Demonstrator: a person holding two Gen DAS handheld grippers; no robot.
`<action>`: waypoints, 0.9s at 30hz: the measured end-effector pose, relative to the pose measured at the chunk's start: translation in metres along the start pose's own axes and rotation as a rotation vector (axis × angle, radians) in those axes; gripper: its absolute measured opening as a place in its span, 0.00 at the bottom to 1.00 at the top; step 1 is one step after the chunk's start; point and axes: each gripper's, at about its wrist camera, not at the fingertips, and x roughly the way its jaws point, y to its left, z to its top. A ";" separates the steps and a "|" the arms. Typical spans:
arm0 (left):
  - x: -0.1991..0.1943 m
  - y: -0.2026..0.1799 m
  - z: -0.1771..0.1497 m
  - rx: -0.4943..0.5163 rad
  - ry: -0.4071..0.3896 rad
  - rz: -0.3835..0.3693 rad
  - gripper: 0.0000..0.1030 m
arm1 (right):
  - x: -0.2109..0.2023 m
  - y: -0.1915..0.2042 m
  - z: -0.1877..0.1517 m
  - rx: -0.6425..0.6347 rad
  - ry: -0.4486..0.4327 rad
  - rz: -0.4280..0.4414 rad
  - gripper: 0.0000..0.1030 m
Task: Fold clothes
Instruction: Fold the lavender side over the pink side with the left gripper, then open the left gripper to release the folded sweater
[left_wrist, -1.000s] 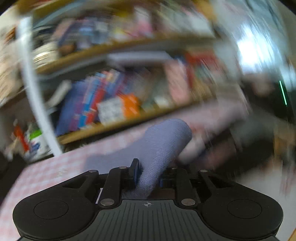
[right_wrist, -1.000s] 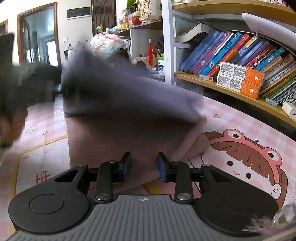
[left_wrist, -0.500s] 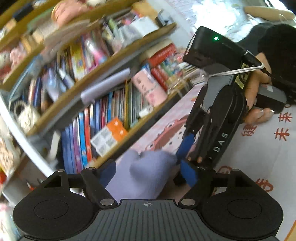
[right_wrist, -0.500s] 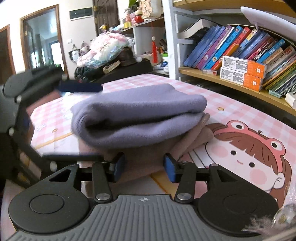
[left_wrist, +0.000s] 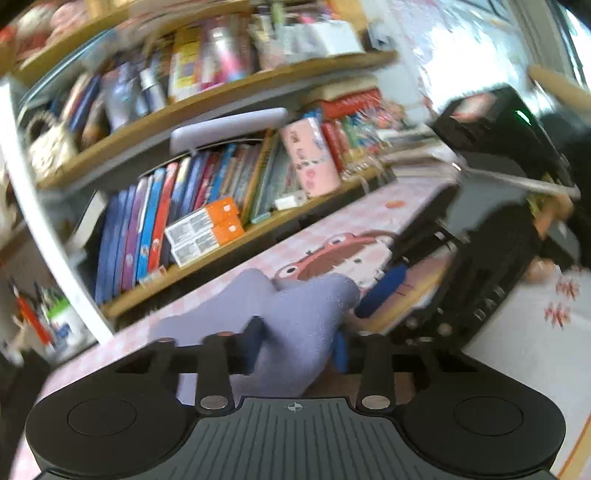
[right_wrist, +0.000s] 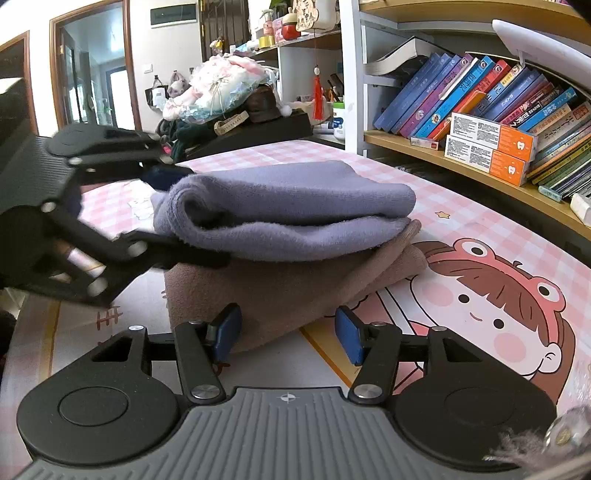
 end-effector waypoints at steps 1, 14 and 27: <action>-0.005 0.007 0.003 -0.060 -0.027 0.011 0.16 | 0.000 0.000 0.000 0.000 0.000 0.000 0.53; -0.001 -0.015 -0.017 -0.050 0.067 -0.126 0.47 | 0.001 -0.004 0.001 0.016 0.009 0.015 0.53; -0.015 -0.010 -0.018 -0.081 0.051 -0.223 0.68 | 0.001 -0.003 0.001 0.020 0.009 0.006 0.60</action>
